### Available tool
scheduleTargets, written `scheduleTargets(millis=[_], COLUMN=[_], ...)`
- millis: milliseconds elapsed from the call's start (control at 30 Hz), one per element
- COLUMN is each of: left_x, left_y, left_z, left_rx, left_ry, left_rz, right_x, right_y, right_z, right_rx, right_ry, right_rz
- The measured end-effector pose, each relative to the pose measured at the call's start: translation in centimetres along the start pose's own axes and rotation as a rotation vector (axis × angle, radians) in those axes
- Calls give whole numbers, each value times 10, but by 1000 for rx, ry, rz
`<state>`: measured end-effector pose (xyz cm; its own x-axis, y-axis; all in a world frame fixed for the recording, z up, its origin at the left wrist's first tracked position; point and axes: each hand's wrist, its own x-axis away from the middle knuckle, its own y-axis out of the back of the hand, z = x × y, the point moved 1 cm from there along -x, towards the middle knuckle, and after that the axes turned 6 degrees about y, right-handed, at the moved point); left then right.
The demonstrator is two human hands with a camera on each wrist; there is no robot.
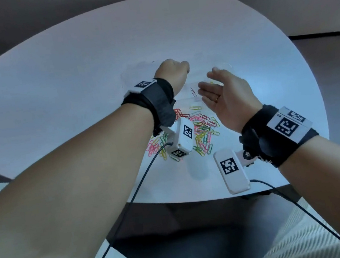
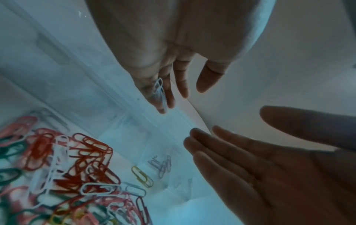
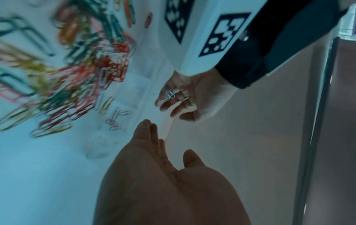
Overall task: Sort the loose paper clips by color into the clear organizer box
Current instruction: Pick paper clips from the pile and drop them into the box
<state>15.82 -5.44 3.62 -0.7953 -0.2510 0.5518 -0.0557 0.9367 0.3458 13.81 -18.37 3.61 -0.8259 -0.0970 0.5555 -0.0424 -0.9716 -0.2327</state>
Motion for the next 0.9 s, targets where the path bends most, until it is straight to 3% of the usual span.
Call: scheduleTargets(millis=[133, 300, 400, 533, 633, 900], left_x=[-4, 13, 36, 69, 79, 64], left_y=[-4, 4, 16, 42, 62, 57], left_z=[6, 15, 23, 56, 82, 85], left_rx=[-136, -71, -140, -459, -592, -827], left_ry=[-59, -179, -221, -201, -148, -189], left_rz=[26, -63, -60, -22, -30, 17], right_x=[6, 19, 27, 37, 35, 6], right_y=[18, 25, 27, 39, 51, 57], right_z=[-4, -7, -10, -22, -28, -37], right_rx=[32, 180, 402, 930, 1254, 1453], right_ry=[29, 109, 132, 210, 300, 334], right_rz=[-41, 35, 112, 278, 252, 192])
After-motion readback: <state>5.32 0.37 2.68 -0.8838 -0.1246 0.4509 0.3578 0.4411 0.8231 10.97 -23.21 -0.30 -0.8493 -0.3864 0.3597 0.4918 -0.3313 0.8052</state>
